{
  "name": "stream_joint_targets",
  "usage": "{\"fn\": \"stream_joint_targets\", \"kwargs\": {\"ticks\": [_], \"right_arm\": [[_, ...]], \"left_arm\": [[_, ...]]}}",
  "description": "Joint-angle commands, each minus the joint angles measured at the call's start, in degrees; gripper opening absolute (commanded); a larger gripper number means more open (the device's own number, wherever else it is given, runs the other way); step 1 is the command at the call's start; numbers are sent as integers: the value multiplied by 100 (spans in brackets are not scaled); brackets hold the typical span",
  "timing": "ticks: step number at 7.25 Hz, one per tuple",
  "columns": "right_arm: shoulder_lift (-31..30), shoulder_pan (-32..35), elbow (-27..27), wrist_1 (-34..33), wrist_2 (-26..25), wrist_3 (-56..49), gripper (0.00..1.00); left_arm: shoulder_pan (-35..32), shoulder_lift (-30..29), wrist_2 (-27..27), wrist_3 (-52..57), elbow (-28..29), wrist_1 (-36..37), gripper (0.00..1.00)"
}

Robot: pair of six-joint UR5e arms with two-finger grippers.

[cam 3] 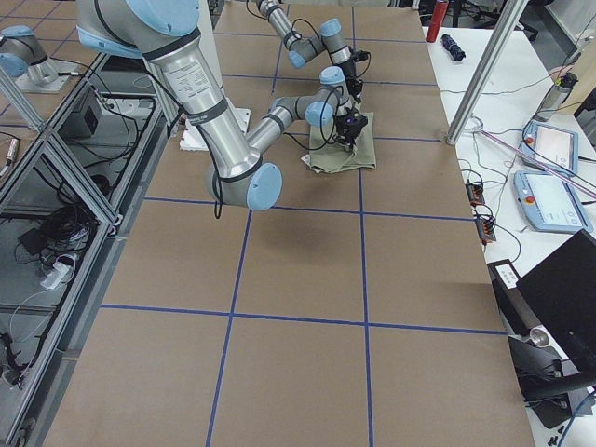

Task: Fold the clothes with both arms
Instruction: 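Lay the fold down, open both grippers and raise them away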

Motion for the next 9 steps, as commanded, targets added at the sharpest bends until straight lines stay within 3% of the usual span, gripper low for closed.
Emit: {"fn": "stream_joint_targets", "kwargs": {"ticks": [1,2,4,6,8,9], "right_arm": [[439,282,-1030,501,267,-1218,99],[555,518,-1445,959,301,-1806,100],[583,1343,-1696,937,1194,-3091,100],[347,1601,-1643,954,1478,-3586,100],[-13,1619,-1076,928,1733,-3588,100],[-503,1688,-567,928,1952,-3657,100]], "left_arm": [[-201,-250,272,880,623,-3,62],[-516,-251,273,1763,642,40,100],[-668,-259,238,2019,686,32,100],[-695,-216,177,2071,651,23,100],[-834,-76,-724,2498,407,58,100],[-888,308,-764,2867,-48,76,100]]}}
